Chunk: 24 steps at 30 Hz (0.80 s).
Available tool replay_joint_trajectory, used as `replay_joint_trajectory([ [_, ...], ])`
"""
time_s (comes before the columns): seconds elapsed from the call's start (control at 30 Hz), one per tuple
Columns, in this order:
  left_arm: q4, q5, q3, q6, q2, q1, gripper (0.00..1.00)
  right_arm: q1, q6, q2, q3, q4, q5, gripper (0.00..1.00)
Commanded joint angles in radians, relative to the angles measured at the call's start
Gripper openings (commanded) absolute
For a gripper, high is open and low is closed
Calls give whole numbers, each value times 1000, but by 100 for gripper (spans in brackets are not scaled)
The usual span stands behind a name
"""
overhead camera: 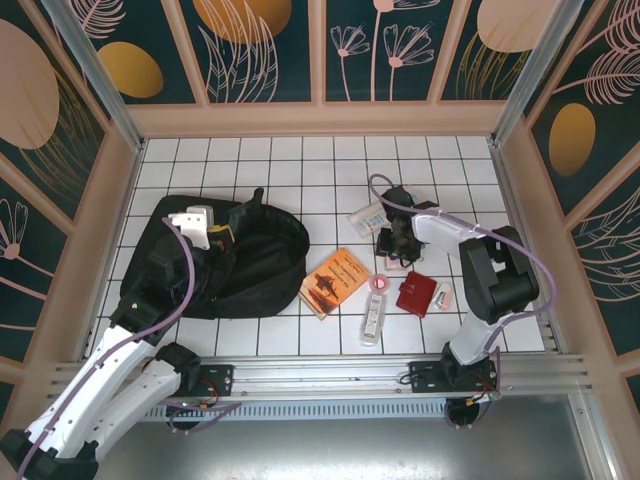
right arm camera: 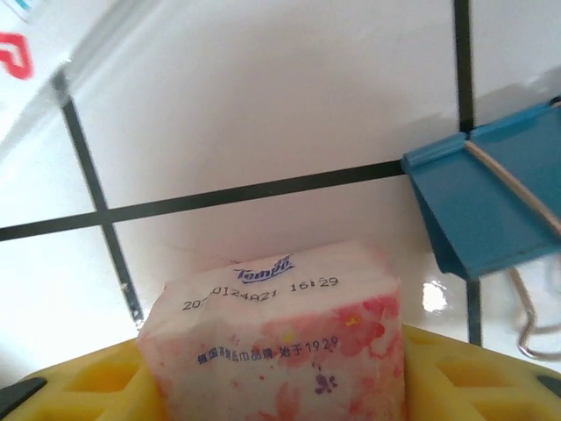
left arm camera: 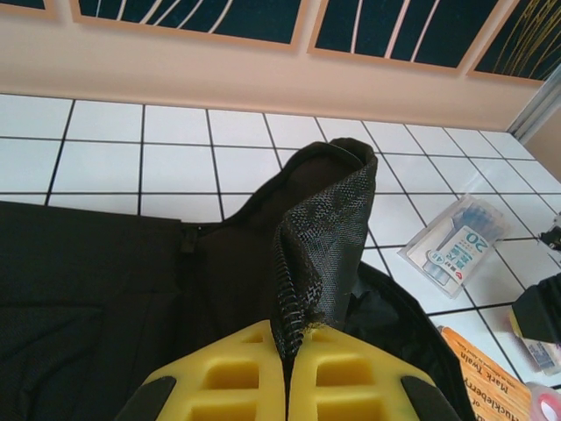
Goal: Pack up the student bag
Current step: Pick up the personal item from the middle-right of the table, then place the personal item in the student bag.
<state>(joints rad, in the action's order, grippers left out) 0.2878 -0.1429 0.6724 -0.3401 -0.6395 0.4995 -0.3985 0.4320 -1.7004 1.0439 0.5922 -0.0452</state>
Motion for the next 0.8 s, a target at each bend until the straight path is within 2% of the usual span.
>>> replay_joint_trajectory([
  [0.0,-70,33,11,11,7,1,0,-13,37,110,82,48,-23,55],
  [0.13,-95,38,1,7,32,1,0,-99,73,149,196,71,91,55],
  [0.27,-134,71,-13,19,61,1,0,-224,143,100,345,50,163,56],
  [0.5,-153,103,5,19,65,0,0,-330,350,-85,532,-105,394,56],
  [0.77,-200,92,-3,-8,59,1,0,-433,514,-272,662,-183,514,57],
])
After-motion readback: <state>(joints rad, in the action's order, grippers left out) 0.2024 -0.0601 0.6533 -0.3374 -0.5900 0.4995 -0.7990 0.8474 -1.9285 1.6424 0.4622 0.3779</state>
